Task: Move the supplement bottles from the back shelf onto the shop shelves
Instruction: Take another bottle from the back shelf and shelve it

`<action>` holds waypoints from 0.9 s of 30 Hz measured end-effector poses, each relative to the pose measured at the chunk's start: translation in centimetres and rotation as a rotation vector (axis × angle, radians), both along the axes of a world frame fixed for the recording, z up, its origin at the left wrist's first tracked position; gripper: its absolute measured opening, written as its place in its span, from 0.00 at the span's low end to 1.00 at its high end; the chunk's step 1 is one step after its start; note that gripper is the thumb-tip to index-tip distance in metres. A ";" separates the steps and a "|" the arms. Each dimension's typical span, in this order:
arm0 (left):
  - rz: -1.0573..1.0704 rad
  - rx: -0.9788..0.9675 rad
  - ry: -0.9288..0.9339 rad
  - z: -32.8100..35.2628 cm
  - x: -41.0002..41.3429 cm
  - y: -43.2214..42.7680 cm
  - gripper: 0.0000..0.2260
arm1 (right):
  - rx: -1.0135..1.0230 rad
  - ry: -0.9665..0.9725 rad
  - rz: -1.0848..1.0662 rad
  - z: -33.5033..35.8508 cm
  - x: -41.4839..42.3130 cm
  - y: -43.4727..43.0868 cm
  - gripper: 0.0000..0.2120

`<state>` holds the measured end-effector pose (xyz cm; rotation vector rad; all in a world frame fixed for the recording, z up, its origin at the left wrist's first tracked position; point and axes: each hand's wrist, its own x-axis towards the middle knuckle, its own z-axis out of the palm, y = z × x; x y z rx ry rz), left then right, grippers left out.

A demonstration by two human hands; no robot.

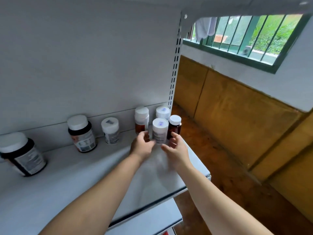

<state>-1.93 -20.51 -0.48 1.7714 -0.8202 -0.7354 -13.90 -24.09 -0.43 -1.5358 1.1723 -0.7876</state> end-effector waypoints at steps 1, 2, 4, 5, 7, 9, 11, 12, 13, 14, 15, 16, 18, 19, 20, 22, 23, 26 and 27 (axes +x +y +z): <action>0.014 -0.004 0.000 -0.2 -0.1 -0.4 0.22 | -0.003 -0.007 0.003 -0.1 0.1 -0.3 0.33; 0.024 -0.006 0.000 -0.5 -0.2 -0.8 0.22 | -0.007 -0.013 0.010 -0.3 0.2 -0.5 0.33; 0.021 -0.009 -0.005 -0.9 0.0 -1.5 0.24 | -0.025 -0.014 0.031 -0.5 0.7 -0.9 0.32; 0.010 -0.020 0.001 -1.0 0.0 -1.8 0.26 | -0.037 -0.010 0.045 -0.6 0.9 -1.1 0.32; 0.001 -0.040 0.025 -1.2 0.0 -2.2 0.29 | -0.068 -0.001 0.081 -0.8 1.2 -1.4 0.30; 0.003 -0.049 0.031 -0.9 -0.2 -2.0 0.28 | -0.072 -0.007 0.091 -0.9 1.2 -1.6 0.28; -0.001 -0.073 0.020 -0.6 -0.4 -1.5 0.24 | -0.068 -0.038 0.081 -0.9 1.0 -1.7 0.23; -0.006 -0.095 0.015 -0.7 -0.3 -1.2 0.23 | -0.073 -0.059 0.083 -0.8 0.8 -1.7 0.21; -0.010 -0.119 -0.003 -0.7 -0.2 -0.7 0.22 | -0.078 -0.083 0.086 -0.7 0.7 -1.8 0.21; -0.010 -0.140 -0.028 -0.6 -0.1 -0.2 0.20 | -0.078 -0.110 0.093 -0.7 0.6 -1.8 0.20; -0.007 -0.158 -0.058 -0.4 0.0 0.4 0.18 | -0.070 -0.145 0.106 -0.5 0.6 -1.8 0.20; 0.002 -0.174 -0.073 -0.2 0.2 0.9 0.16 | -0.053 -0.182 0.125 -0.3 0.6 -1.7 0.20; 0.023 -0.205 -0.052 0.3 0.5 1.8 0.12 | -0.014 -0.253 0.175 0.1 0.6 -1.4 0.20; 0.025 -0.221 -0.030 0.6 0.6 2.3 0.11 | -0.002 -0.283 0.200 0.3 0.7 -1.2 0.20; 0.021 -0.235 -0.002 0.8 0.6 2.7 0.10 | 0.006 -0.311 0.224 0.4 0.7 -1.0 0.19; 0.004 -0.275 0.065 1.3 0.6 3.5 0.09 | 0.029 -0.360 0.253 0.9 0.6 -0.5 0.16; 0.001 -0.295 0.095 1.5 0.5 3.8 0.09 | 0.044 -0.381 0.260 1.1 0.5 -0.2 0.14; -0.019 -0.324 0.109 1.9 0.4 4.5 0.12 | 0.065 -0.416 0.300 1.7 0.1 0.6 0.14; -0.036 -0.327 0.100 2.1 0.2 4.7 0.14 | 0.067 -0.427 0.314 1.9 0.0 0.8 0.15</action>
